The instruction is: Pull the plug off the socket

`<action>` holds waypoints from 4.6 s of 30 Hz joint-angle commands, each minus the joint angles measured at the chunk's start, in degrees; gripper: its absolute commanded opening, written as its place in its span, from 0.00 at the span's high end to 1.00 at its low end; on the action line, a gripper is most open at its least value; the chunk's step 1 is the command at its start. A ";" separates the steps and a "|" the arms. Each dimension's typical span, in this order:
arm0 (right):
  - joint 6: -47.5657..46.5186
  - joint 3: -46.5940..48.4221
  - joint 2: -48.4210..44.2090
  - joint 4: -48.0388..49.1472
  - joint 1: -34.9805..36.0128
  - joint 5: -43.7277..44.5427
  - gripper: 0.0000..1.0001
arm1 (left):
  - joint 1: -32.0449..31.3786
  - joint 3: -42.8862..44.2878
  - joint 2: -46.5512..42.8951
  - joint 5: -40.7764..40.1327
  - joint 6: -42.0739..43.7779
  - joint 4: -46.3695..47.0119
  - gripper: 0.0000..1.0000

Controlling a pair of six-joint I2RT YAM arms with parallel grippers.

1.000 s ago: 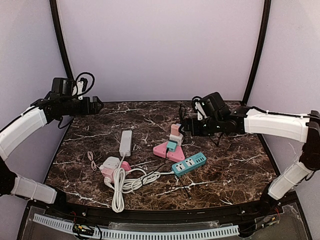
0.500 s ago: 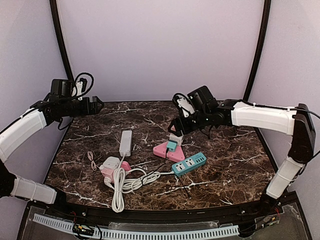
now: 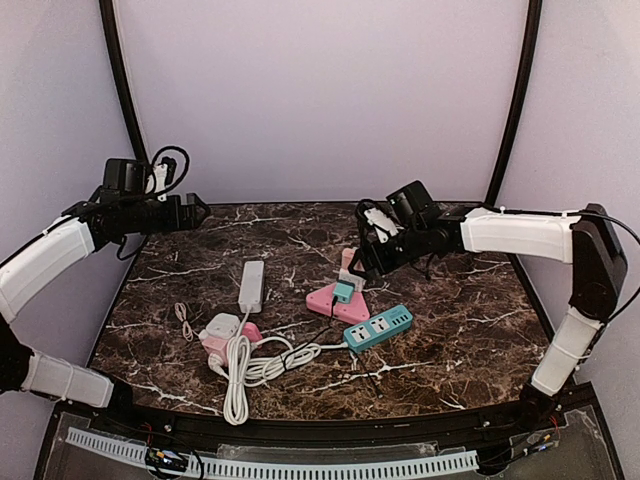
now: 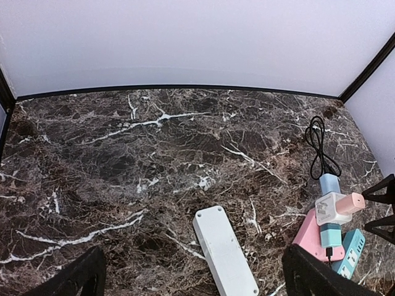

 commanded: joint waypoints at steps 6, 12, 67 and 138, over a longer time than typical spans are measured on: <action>-7.03 -4.07 2.07 9.89 -1.94 -5.38 0.10 | -0.04 0.80 2.28 3.66 -0.52 -0.78 0.00; -11.51 -5.62 3.03 12.22 -2.10 -4.94 0.07 | 0.02 0.68 1.91 2.94 -0.15 -0.78 0.00; -2.26 -10.57 -1.78 20.16 5.19 3.10 1.00 | 0.01 -1.50 3.46 4.93 -1.66 1.75 0.00; 17.05 7.74 -3.42 7.88 20.26 33.01 1.00 | -22.99 2.22 2.75 6.61 10.71 4.39 0.16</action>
